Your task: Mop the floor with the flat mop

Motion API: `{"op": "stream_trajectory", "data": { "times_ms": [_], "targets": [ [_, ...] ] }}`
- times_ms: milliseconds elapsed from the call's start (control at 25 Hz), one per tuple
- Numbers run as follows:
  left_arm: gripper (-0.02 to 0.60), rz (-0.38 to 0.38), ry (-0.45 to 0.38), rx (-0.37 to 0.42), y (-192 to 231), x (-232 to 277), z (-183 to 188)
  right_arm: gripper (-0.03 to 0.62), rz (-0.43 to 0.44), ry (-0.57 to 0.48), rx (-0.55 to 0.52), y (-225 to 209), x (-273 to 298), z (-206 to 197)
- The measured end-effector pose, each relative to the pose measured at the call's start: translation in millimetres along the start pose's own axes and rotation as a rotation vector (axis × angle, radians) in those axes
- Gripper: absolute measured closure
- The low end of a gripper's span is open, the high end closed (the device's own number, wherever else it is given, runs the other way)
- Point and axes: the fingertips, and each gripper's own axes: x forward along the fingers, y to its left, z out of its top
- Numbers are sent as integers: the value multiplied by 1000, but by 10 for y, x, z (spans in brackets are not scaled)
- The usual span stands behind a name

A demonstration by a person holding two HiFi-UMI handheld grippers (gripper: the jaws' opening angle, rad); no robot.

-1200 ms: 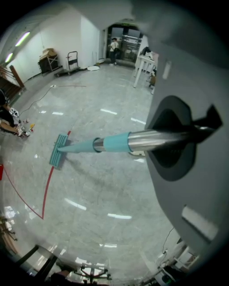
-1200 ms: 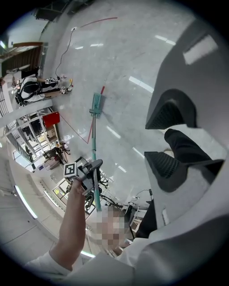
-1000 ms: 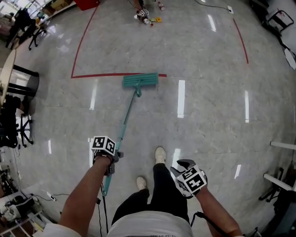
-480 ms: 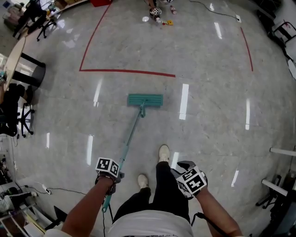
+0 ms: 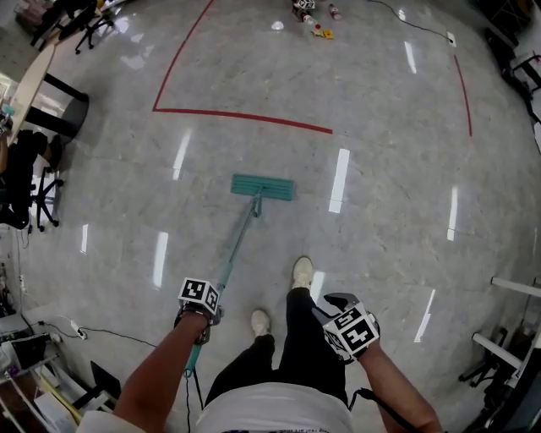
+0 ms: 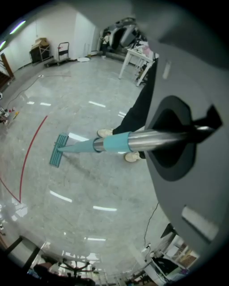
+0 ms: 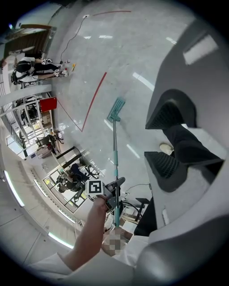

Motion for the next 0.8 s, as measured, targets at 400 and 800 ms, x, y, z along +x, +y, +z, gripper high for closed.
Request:
{"op": "stream_trajectory", "data": {
  "times_ms": [400, 800],
  "targets": [
    [540, 22, 11, 16, 94, -101, 183, 434, 8, 9, 6, -104, 26, 61],
    [538, 24, 1, 17, -53, -353, 802, 434, 15, 12, 33, -281, -27, 130]
  ]
}}
